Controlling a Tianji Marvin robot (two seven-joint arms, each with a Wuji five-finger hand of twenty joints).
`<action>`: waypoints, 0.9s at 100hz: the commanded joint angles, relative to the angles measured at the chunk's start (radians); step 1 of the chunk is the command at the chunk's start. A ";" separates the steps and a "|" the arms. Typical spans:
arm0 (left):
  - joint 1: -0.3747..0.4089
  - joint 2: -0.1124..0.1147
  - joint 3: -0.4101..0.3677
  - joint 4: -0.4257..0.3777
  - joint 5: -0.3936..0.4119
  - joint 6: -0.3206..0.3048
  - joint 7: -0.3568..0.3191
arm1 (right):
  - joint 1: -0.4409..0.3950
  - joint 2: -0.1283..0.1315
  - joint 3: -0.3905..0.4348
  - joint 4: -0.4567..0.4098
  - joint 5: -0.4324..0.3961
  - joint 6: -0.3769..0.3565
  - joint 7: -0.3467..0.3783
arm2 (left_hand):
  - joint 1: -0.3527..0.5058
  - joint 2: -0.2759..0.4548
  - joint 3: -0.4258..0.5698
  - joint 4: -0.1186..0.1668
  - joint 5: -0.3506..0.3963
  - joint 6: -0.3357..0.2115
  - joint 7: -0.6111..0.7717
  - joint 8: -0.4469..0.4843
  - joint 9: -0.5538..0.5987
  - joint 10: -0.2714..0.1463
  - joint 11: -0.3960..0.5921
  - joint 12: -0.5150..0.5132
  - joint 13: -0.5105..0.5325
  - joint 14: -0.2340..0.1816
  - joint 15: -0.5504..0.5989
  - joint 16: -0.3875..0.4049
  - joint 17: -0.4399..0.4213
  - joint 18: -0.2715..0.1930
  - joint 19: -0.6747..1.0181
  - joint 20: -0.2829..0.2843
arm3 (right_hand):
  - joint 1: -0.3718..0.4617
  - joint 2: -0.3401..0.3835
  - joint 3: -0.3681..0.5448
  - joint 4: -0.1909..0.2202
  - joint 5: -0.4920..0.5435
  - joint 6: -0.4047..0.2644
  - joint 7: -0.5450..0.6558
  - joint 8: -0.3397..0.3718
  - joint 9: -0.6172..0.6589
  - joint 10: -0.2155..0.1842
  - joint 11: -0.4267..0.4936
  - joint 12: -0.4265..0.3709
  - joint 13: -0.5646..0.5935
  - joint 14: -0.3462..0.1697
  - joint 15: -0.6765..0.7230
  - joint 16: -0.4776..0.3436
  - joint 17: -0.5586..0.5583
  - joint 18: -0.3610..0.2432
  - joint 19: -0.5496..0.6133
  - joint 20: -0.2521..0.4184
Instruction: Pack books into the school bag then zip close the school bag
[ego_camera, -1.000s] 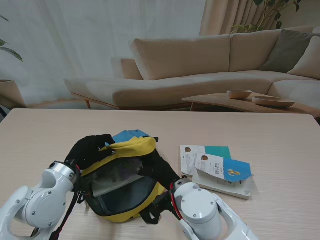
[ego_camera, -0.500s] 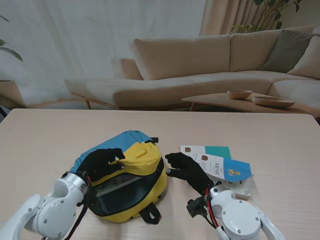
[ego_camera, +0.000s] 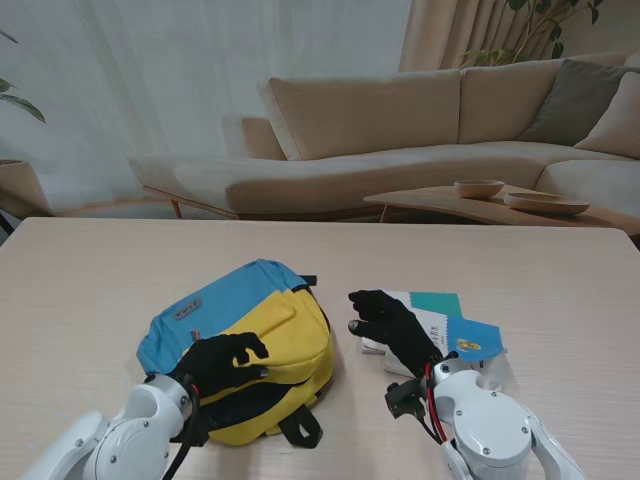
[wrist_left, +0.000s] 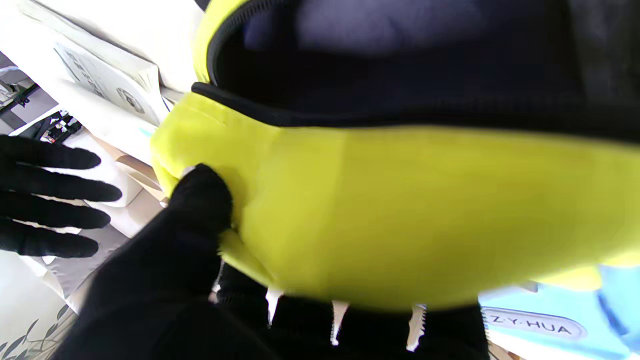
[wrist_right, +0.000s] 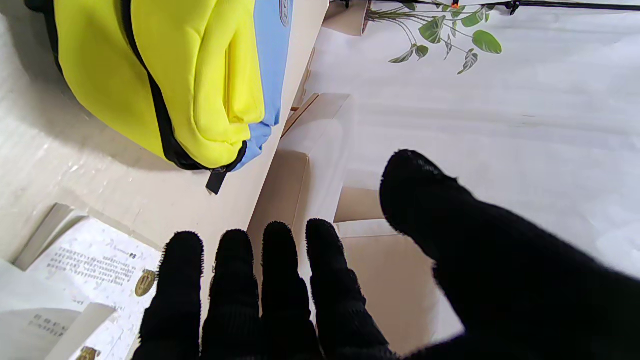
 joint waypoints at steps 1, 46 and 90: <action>0.030 0.000 -0.007 -0.021 0.001 -0.016 -0.012 | -0.001 -0.009 0.004 0.001 -0.005 -0.009 0.009 | -0.079 0.031 0.040 0.042 -0.067 0.007 -0.051 -0.029 -0.075 0.005 -0.072 -0.049 -0.066 -0.020 -0.086 -0.042 -0.054 -0.029 -0.081 -0.044 | -0.042 -0.003 -0.001 0.043 0.015 -0.014 -0.011 -0.009 0.010 0.007 0.000 0.008 -0.006 -0.010 -0.006 -0.004 -0.002 -0.015 0.009 0.012; 0.081 -0.009 -0.092 -0.072 -0.021 -0.160 0.035 | -0.014 -0.001 0.069 0.017 -0.105 -0.077 0.003 | -0.128 0.073 -0.133 0.044 -0.084 -0.052 -0.185 -0.113 -0.244 0.010 -0.288 -0.184 -0.214 -0.046 -0.309 -0.110 -0.156 -0.053 -0.358 -0.062 | -0.064 0.016 -0.021 0.049 0.041 -0.061 0.048 0.035 0.051 -0.020 0.024 0.021 0.024 -0.020 0.027 0.013 0.016 0.056 0.028 0.019; -0.064 -0.008 -0.046 0.024 0.033 -0.203 0.050 | -0.014 0.023 0.219 0.052 -0.261 -0.105 0.071 | -0.092 0.112 -0.183 0.060 -0.095 -0.091 -0.265 -0.179 -0.334 -0.041 -0.380 -0.241 -0.311 -0.095 -0.460 -0.181 -0.193 -0.099 -0.620 -0.082 | -0.071 0.016 -0.004 0.066 0.061 -0.088 0.058 0.121 0.059 -0.031 0.061 0.037 0.032 -0.027 0.059 0.031 0.023 0.092 0.036 0.025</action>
